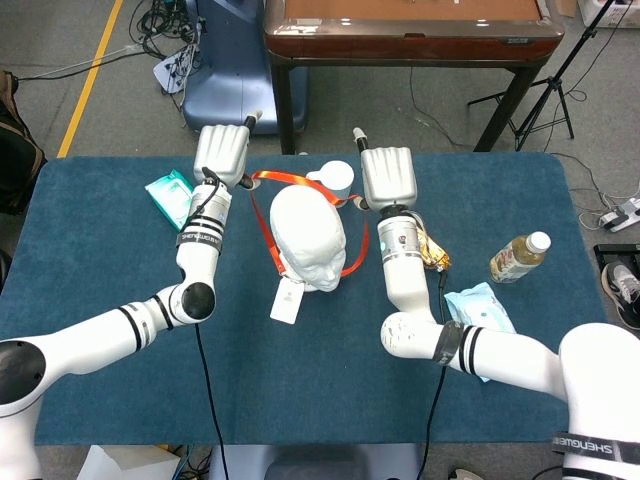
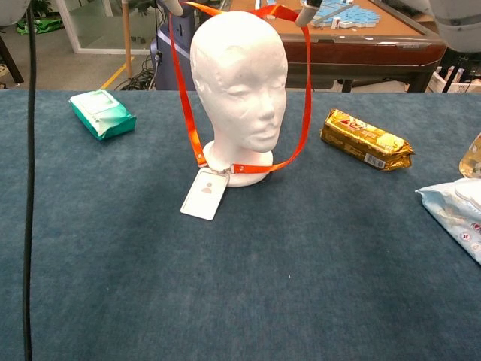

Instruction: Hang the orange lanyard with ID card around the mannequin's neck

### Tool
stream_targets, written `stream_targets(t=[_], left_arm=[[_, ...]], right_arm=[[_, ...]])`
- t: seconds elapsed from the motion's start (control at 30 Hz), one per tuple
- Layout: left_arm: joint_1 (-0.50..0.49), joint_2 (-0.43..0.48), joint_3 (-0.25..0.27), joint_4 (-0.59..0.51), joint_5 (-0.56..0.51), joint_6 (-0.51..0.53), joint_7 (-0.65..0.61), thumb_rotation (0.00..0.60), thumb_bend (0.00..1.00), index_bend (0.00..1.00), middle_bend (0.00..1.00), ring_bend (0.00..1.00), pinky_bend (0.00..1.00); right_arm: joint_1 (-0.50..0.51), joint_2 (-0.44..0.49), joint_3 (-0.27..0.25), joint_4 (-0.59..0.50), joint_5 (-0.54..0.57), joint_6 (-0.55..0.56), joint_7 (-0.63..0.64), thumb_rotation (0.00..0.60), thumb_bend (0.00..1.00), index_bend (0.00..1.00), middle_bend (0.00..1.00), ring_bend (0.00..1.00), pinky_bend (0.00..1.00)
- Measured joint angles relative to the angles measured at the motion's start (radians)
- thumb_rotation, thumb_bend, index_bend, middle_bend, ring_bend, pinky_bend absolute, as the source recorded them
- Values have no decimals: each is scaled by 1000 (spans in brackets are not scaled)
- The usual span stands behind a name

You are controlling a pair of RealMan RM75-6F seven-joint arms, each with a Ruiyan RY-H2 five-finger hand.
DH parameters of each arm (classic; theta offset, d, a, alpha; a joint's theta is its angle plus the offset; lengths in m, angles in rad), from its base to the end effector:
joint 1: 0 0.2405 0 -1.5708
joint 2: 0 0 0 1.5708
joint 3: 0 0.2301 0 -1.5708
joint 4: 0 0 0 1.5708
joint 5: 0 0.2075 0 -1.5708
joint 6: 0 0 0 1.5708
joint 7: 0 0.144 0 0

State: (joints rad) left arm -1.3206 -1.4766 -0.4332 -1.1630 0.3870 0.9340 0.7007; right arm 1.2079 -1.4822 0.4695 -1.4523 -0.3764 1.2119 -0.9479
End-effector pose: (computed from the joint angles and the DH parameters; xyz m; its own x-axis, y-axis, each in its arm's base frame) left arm 0.0166 0.4794 0.0959 0.4586 -0.0530 0.8870 0.8776 -0.1300 -0.4615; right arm 0.0012 -0.4290 0.0824 0.5559 0.0522 0.8296 -0.8284 -0.0474 0.5581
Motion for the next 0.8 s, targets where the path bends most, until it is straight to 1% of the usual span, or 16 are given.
stream_targets(t=[0.07, 0.13, 0.17, 0.27, 0.33, 0.37, 0.43, 0.5, 0.57, 0.63, 0.8], left_arm=[[2, 5, -1, -6, -2, -1, 1, 600, 0, 0, 703, 739, 899], [3, 5, -2, -7, 2, 4, -3, 600, 0, 0, 584, 625, 872], [3, 4, -2, -7, 7, 7, -5, 600, 0, 0, 519, 567, 852], [5, 1, -1, -10, 26, 22, -10, 600, 0, 0, 358, 438, 771], [8, 1, 1, -17, 41, 32, -14, 600, 0, 0, 313, 399, 736], [10, 2, 1, -21, 47, 36, -15, 600, 0, 0, 261, 351, 688], [15, 8, 2, -34, 49, 41, -15, 600, 0, 0, 190, 279, 612], [20, 16, 1, -46, 45, 43, -13, 600, 0, 0, 125, 207, 528], [24, 23, 0, -56, 38, 40, -12, 600, 0, 0, 71, 118, 394], [27, 35, -1, -69, 21, 28, -7, 600, 0, 0, 41, 63, 293], [35, 76, -4, -109, -47, -25, 4, 600, 0, 0, 0, 4, 158]], right_arm=[[-2, 4, 0, -2, -7, 7, 4, 600, 0, 0, 948, 1000, 1000], [-1, 3, -1, 2, -10, 18, 2, 600, 0, 0, 948, 1000, 1000], [1, 1, -1, 7, -10, 26, -2, 600, 0, 0, 948, 1000, 1000], [2, -2, 0, 7, -1, 31, -8, 600, 0, 0, 948, 1000, 1000], [0, 2, -2, 2, 3, 27, -12, 600, 0, 0, 947, 1000, 1000], [-2, 6, -2, -2, 7, 24, -13, 600, 0, 0, 947, 1000, 1000], [-6, 12, -1, -8, 11, 19, -10, 600, 0, 0, 946, 1000, 1000], [-12, 21, -1, -17, 15, 13, -5, 600, 0, 0, 944, 1000, 1000], [-17, 30, 0, -28, 18, 6, 1, 600, 0, 0, 937, 1000, 1000], [-22, 40, 0, -40, 19, 2, 6, 600, 0, 0, 930, 1000, 1000], [-33, 68, -1, -73, 23, -4, 15, 600, 0, 0, 917, 998, 1000]])
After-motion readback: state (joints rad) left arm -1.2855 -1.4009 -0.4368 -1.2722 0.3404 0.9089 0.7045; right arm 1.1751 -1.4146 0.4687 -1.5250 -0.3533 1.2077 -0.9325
